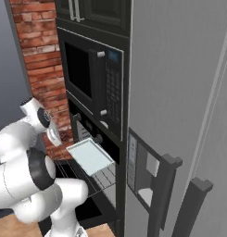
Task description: Take the baked cake out of the oven and place it on the plate for cooling. Then close the oven door.
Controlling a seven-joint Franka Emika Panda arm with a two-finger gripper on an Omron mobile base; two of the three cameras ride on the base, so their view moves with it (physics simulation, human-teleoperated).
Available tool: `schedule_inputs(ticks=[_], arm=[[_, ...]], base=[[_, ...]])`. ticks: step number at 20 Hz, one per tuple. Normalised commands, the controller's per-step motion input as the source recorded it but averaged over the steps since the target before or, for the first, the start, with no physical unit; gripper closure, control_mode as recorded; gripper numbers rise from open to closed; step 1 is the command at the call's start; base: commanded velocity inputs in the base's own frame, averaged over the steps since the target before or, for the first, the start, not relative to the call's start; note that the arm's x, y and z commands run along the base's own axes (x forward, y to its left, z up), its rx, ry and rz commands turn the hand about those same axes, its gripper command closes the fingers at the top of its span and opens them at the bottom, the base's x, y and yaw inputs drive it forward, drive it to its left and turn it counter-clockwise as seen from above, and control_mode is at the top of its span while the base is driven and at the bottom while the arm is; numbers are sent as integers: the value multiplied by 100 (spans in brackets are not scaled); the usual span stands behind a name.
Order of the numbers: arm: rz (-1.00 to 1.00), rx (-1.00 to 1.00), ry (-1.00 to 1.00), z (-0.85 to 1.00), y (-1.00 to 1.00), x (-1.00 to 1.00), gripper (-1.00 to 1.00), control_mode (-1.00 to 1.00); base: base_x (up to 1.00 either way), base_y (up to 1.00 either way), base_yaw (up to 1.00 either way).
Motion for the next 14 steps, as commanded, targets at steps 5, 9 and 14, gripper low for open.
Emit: schedule_inputs(ticks=[5,9,14], arm=[[0,3,13,90,0,-48,100,-100],[0,4,16,63,0,-18,100,-100],[0,0,9,29,0,0,100,-100]], base=[[0,0,0],[0,0,0],[0,0,0]])
